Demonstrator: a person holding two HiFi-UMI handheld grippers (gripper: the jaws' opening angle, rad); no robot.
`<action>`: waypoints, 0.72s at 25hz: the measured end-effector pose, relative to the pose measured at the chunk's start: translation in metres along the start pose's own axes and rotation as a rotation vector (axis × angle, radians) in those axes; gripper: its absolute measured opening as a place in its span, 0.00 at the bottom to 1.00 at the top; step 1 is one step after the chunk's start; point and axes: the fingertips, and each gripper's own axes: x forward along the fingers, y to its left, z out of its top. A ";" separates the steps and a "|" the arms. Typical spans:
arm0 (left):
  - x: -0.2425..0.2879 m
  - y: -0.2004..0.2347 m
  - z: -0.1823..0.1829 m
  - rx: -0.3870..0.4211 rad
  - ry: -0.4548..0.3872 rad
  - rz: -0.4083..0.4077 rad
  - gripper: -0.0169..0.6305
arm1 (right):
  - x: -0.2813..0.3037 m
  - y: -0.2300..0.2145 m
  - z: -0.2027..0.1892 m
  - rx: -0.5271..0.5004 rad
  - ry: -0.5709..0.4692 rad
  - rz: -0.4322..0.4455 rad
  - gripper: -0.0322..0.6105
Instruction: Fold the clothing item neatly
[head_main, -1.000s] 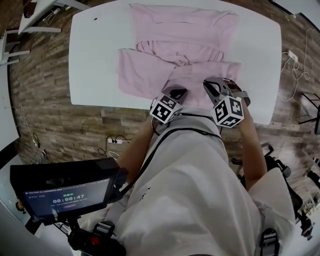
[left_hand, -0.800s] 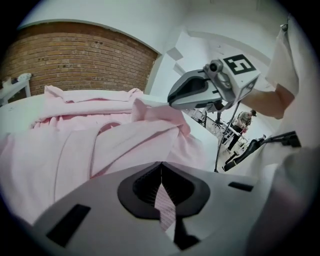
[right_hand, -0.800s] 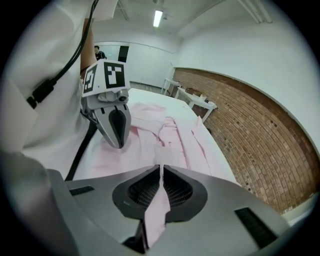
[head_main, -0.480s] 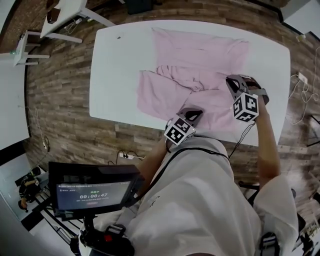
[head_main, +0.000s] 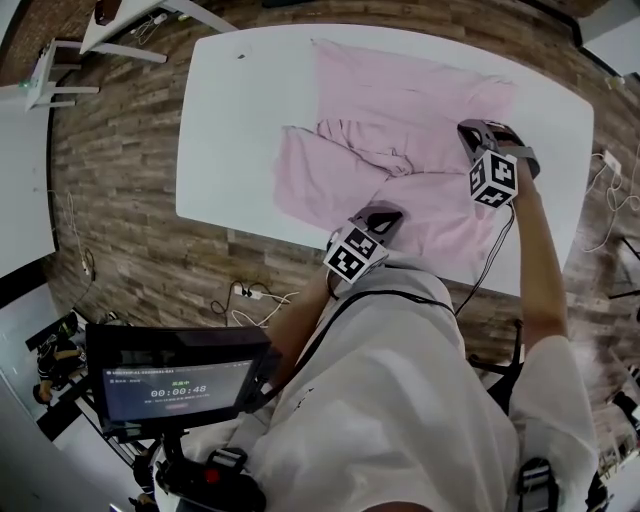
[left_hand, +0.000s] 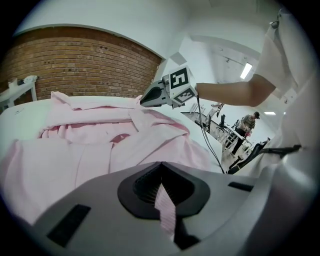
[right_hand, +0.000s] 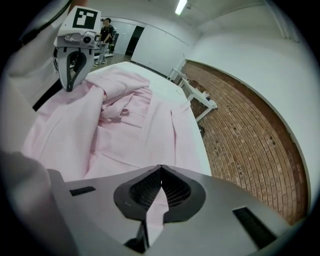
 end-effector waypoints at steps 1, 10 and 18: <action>-0.001 0.001 0.000 -0.006 0.003 0.003 0.03 | 0.004 -0.004 -0.003 0.002 0.003 -0.004 0.06; -0.008 0.007 -0.004 -0.037 0.002 0.032 0.03 | -0.004 -0.024 -0.006 0.108 -0.039 -0.048 0.06; -0.015 0.004 -0.019 -0.054 0.013 0.011 0.03 | -0.036 0.012 0.061 0.207 -0.210 -0.002 0.06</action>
